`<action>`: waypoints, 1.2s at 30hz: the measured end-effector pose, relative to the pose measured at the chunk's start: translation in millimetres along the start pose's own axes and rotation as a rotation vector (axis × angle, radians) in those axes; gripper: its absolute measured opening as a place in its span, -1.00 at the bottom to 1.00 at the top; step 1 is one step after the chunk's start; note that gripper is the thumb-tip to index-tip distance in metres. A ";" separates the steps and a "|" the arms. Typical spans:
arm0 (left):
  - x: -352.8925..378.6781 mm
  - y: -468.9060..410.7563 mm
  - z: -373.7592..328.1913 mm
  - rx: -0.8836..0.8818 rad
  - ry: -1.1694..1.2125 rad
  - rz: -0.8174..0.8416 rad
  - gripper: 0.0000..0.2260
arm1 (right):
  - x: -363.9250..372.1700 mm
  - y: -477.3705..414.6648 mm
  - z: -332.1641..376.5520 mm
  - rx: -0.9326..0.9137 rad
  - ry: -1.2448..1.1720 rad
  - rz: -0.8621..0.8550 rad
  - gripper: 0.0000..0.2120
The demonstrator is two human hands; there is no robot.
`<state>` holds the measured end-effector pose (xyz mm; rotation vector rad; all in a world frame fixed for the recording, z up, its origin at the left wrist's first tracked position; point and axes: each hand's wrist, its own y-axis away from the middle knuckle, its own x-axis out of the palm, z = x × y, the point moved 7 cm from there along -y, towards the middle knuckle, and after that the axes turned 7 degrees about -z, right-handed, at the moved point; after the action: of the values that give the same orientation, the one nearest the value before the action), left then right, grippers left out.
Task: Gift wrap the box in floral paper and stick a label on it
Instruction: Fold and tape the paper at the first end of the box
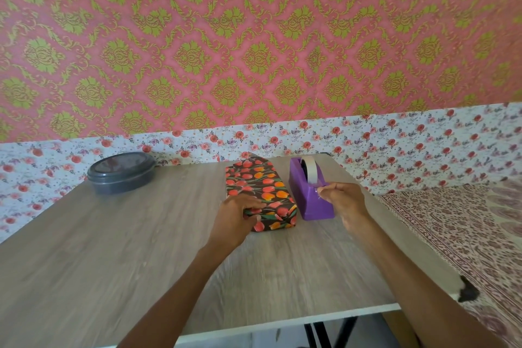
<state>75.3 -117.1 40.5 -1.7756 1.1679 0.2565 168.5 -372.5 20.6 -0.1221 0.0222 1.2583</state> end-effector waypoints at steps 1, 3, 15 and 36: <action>-0.1 -0.1 0.4 -0.007 0.000 0.003 -0.72 | -0.6 0.6 2.1 -0.003 0.006 0.004 -0.87; -0.1 0.0 0.6 -0.011 -0.006 0.006 -0.72 | -1.7 2.0 4.4 -0.008 0.014 0.008 -0.87; -0.7 1.1 0.0 -0.017 -0.038 0.036 -0.73 | -4.4 7.6 10.8 -0.059 0.059 -0.030 -0.92; -1.8 -0.1 4.3 0.000 -0.026 0.040 -0.73 | -13.6 28.6 15.7 -0.100 -0.138 -0.088 -0.93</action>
<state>75.8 -112.6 39.4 -1.7457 1.1859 0.3022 136.4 -375.2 35.0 -0.1211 -0.1634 1.1774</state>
